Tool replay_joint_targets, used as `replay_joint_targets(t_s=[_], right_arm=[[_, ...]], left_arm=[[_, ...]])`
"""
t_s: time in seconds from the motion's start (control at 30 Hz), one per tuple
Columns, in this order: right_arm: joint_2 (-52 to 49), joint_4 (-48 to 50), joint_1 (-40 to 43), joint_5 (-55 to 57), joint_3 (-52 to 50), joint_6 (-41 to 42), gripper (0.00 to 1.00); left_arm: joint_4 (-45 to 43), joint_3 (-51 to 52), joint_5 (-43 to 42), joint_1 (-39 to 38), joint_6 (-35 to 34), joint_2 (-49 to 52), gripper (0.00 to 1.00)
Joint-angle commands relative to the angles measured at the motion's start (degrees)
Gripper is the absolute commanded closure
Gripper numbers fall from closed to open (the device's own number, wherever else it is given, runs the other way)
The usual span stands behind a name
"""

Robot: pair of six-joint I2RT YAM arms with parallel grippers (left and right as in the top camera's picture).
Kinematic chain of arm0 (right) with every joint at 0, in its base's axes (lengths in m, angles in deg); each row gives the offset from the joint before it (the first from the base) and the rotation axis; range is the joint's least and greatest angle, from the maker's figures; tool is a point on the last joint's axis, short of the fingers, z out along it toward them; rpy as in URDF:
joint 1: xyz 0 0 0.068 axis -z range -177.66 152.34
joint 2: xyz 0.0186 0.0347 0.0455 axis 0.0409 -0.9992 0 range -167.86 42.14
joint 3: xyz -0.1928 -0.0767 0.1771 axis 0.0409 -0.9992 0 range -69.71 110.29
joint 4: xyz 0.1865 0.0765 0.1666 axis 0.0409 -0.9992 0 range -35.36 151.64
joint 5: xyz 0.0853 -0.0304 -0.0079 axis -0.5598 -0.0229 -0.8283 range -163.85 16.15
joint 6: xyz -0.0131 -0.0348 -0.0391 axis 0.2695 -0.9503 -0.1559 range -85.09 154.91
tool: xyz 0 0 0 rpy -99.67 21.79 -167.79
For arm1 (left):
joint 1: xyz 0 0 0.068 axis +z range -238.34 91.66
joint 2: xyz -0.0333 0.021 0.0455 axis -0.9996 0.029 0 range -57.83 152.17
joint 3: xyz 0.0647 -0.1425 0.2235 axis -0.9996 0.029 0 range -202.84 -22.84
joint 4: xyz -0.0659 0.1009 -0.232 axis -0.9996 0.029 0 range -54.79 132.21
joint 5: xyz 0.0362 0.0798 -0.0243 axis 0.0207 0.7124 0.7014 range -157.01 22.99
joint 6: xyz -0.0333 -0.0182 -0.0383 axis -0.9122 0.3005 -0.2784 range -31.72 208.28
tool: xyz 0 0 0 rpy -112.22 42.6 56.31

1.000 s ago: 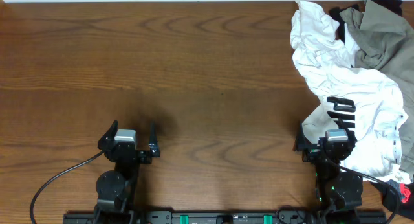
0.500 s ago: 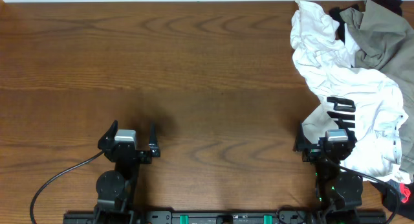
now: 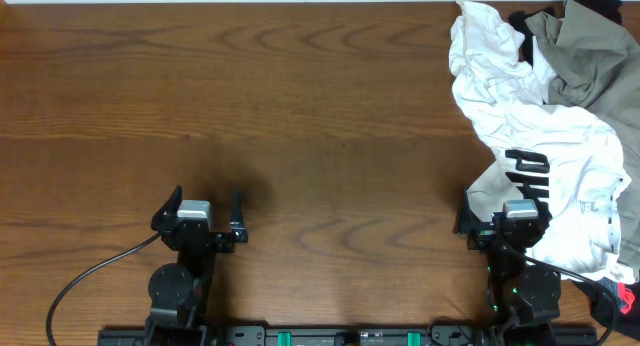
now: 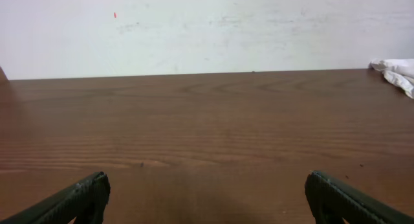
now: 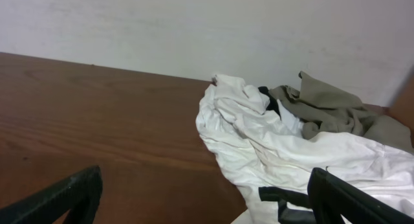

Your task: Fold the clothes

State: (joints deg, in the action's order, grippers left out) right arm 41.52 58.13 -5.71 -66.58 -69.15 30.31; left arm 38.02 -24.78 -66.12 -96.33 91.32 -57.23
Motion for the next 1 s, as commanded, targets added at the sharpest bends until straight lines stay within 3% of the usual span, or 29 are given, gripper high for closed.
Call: replay_joint_targets(t_s=[0.0, 0.83, 0.97], right_arm=[[0.3, -0.1, 0.3, -0.2, -0.2, 0.7, 0.01], [0.3, 0.0, 0.3, -0.7, -0.2, 0.8, 0.01], [0.3, 0.0, 0.3, -1.5, -0.2, 4.9, 0.01]], left_arm=[[1.1, 1.7, 1.5, -0.1, 0.3, -0.4, 0.02], [1.1, 1.7, 1.5, -0.1, 0.3, -0.4, 0.02], [0.9, 1.7, 1.5, -0.1, 0.3, -0.4, 0.02]])
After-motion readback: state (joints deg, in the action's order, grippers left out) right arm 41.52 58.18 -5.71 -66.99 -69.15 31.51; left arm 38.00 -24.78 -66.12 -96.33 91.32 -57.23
